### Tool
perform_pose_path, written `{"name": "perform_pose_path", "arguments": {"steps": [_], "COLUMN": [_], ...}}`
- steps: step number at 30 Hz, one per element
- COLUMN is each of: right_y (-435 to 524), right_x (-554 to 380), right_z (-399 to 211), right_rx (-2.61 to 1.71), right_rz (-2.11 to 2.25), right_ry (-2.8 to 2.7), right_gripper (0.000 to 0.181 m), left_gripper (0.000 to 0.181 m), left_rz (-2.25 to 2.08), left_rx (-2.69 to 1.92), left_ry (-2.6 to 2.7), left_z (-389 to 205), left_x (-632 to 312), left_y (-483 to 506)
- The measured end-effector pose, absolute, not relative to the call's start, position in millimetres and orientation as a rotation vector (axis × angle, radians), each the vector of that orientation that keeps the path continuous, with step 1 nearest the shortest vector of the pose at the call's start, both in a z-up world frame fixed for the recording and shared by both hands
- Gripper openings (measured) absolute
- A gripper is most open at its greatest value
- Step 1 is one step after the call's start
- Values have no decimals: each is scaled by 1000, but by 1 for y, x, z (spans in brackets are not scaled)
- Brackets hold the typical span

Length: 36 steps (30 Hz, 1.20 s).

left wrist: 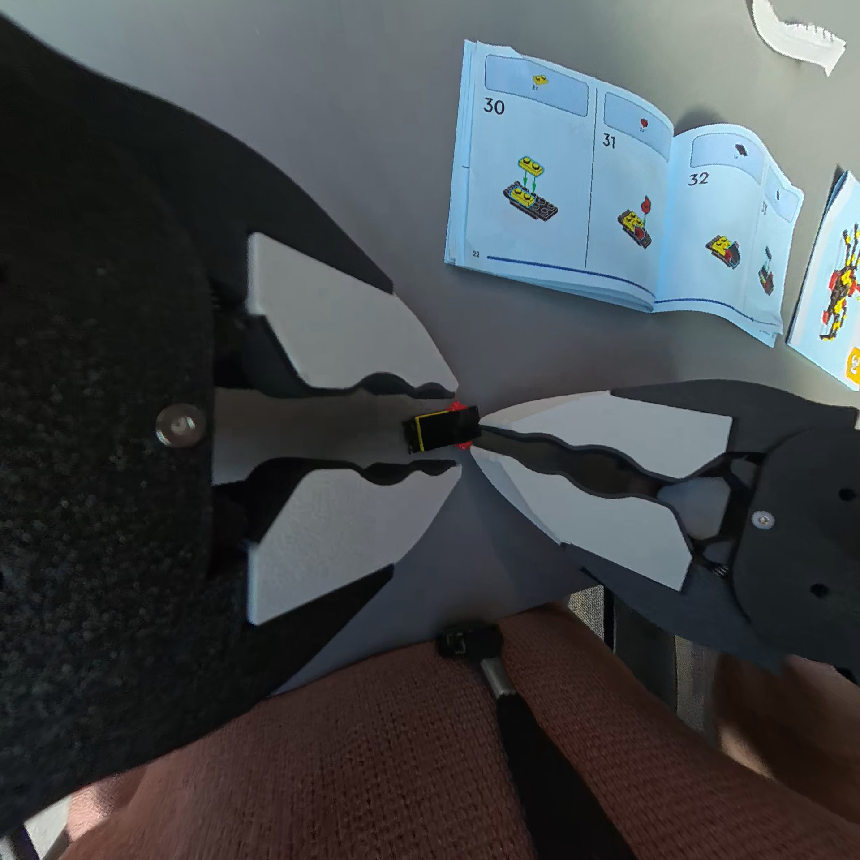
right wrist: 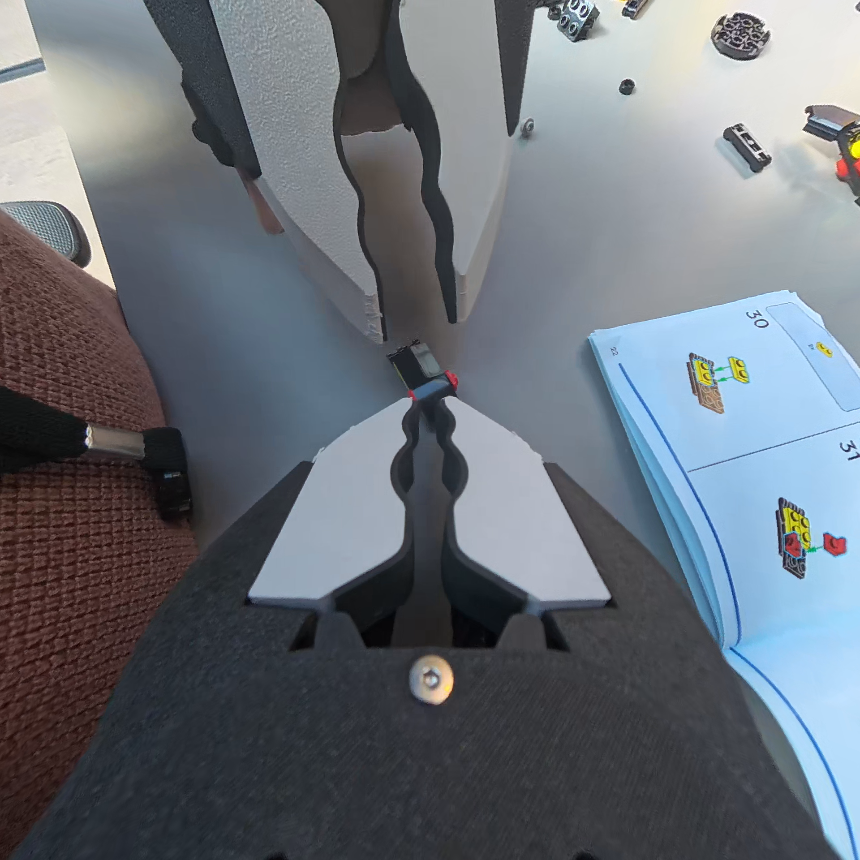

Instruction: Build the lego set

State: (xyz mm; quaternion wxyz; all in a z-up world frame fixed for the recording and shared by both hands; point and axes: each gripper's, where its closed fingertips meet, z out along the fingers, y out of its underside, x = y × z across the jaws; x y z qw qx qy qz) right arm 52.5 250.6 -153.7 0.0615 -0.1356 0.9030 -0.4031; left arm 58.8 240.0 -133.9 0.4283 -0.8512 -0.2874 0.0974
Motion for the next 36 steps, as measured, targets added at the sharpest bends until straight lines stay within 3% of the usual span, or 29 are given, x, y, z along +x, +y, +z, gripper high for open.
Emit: {"name": "perform_pose_path", "arguments": {"steps": [13, 18, 26, 36], "right_y": [256, 277, 344, 364], "right_x": [28, -40, -82, -70], "right_z": [-114, -17, 158, 221], "right_rx": [-231, -201, -626, -957], "right_rz": [-1386, -2014, -2970, -3189], "right_ry": [2573, 2525, 2382, 2313], "right_gripper": [21, 23, 26, 31], "left_gripper": [24, 28, 30, 30], "left_rz": [444, 614, 542, 571], "left_rx": [-1701, -1537, -1412, -1399], "left_ry": [-771, -697, -576, -543], "left_z": [-69, -21, 26, 30], "left_x": [30, 5, -18, -15], "left_y": [227, 223, 246, 260]}}
